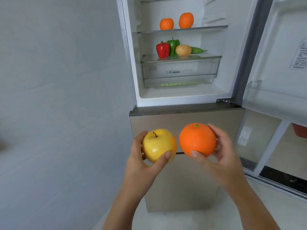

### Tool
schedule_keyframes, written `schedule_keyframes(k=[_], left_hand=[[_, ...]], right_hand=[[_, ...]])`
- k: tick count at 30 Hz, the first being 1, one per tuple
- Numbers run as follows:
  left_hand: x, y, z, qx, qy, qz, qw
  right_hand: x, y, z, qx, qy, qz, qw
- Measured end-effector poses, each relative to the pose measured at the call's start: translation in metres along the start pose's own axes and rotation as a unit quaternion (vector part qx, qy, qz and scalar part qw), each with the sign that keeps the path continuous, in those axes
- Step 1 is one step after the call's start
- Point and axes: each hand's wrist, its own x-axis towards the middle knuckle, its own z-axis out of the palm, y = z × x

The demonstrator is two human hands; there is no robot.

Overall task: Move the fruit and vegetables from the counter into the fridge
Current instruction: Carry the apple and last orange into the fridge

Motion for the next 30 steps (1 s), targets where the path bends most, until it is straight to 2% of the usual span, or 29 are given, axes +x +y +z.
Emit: schedule_keyframes(k=[7,12,22,30], left_hand=[[0.073,-0.017,0.053,0.006,-0.022,-0.009,1.000],[0.137,-0.030,0.074,-0.019,-0.023,0.014,0.999],[0.289,-0.036,0.083,-0.079,-0.036,0.098,0.991],[0.381,-0.013,0.094,-0.101,-0.054,0.214,0.970]], right_hand=[[0.072,0.044,-0.023,-0.011,0.007,0.005,1.000],[0.124,0.074,-0.024,-0.018,0.027,0.007,0.999],[0.265,0.094,0.005,-0.070,0.045,-0.049,0.995],[0.366,0.086,0.005,-0.023,0.081,-0.110,0.990]])
